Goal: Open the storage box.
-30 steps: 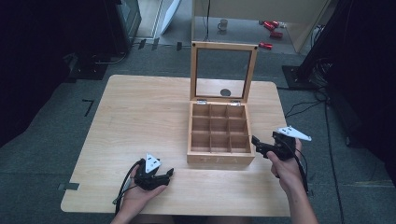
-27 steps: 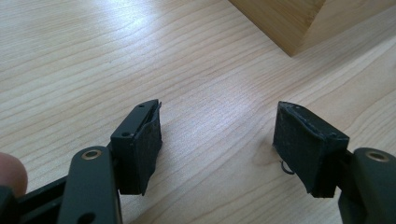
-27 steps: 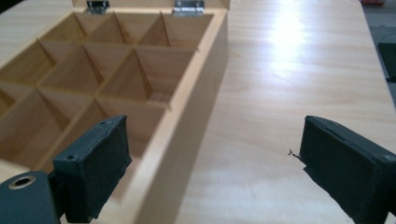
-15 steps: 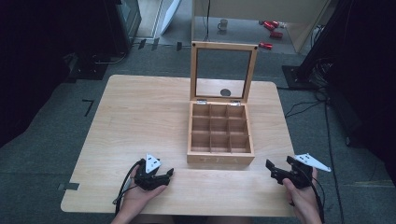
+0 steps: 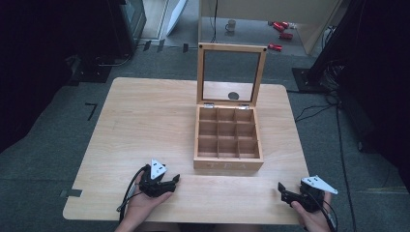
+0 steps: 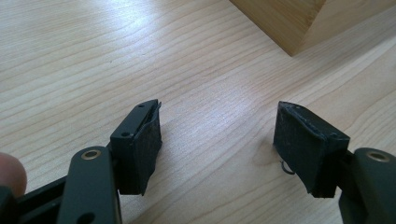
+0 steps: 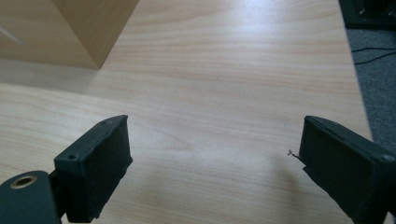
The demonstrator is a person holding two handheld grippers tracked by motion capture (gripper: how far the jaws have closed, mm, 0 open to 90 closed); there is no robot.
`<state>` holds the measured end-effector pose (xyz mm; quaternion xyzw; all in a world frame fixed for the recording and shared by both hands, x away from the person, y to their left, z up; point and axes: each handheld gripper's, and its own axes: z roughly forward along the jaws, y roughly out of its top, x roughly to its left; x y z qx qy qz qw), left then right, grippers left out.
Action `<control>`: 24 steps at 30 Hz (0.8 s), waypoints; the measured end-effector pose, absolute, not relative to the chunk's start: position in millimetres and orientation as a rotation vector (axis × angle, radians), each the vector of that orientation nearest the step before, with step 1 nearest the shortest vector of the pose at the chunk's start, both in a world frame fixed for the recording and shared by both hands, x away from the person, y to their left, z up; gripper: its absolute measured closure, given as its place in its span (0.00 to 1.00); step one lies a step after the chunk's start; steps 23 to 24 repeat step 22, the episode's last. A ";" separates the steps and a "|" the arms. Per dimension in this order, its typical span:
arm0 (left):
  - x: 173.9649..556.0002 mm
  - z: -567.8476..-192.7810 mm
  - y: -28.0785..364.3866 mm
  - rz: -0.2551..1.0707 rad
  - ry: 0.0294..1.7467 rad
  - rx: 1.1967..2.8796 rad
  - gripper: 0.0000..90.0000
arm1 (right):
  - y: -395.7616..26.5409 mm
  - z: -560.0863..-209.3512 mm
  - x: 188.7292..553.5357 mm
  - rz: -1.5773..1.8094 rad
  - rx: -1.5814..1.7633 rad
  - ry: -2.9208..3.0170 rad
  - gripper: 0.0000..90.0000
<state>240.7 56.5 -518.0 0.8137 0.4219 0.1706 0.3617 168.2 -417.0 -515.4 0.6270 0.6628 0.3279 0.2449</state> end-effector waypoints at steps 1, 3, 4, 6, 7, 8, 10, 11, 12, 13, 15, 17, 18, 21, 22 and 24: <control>240.5 -518.1 56.2 0.442 1.085 2.097 0.36 | -414.9 -517.4 168.4 0.880 1.710 1.820 0.10; 239.9 -518.2 55.4 0.453 1.084 2.102 0.37 | -411.4 -522.5 169.9 0.821 1.688 1.839 0.10; 239.6 -518.3 54.8 0.457 1.084 2.103 0.36 | -411.1 -524.6 170.9 0.808 1.687 1.849 0.10; 238.8 -518.4 53.6 0.469 1.083 2.112 0.36 | -412.5 -524.6 172.0 0.812 1.694 1.844 0.10; 238.6 -518.5 53.2 0.474 1.082 2.113 0.36 | -413.2 -524.8 172.3 0.815 1.692 1.843 0.10; 238.6 -518.5 53.2 0.474 1.083 2.113 0.36 | -413.0 -525.1 172.3 0.812 1.687 1.846 0.09; 238.5 -518.5 53.2 0.474 1.084 2.113 0.36 | -412.5 -525.5 172.4 0.817 1.684 1.851 0.08; 238.5 -518.5 53.2 0.475 1.084 2.113 0.36 | -412.3 -525.8 172.5 0.817 1.680 1.854 0.07; 238.4 -518.5 53.2 0.475 1.085 2.113 0.36 | -412.1 -525.9 172.7 0.816 1.679 1.856 0.06; 238.3 -518.5 53.2 0.476 1.086 2.113 0.36 | -411.9 -526.1 172.9 0.818 1.676 1.859 0.06; 238.2 -518.5 53.2 0.477 1.086 2.113 0.36 | -411.4 -526.1 172.8 0.818 1.678 1.861 0.05; 238.2 -518.5 53.2 0.477 1.086 2.113 0.36 | -411.2 -526.2 172.7 0.819 1.679 1.861 0.05; 238.2 -518.5 53.2 0.477 1.086 2.113 0.36 | -411.0 -526.2 172.6 0.819 1.679 1.861 0.05; 238.2 -518.5 53.2 0.476 1.086 2.113 0.36 | -411.1 -526.5 172.7 0.821 1.673 1.860 0.05; 238.2 -518.5 53.2 0.476 1.086 2.113 0.36 | -411.0 -526.6 172.6 0.821 1.673 1.860 0.05; 238.2 -518.5 53.2 0.476 1.086 2.113 0.36 | -411.0 -526.6 172.6 0.821 1.673 1.860 0.05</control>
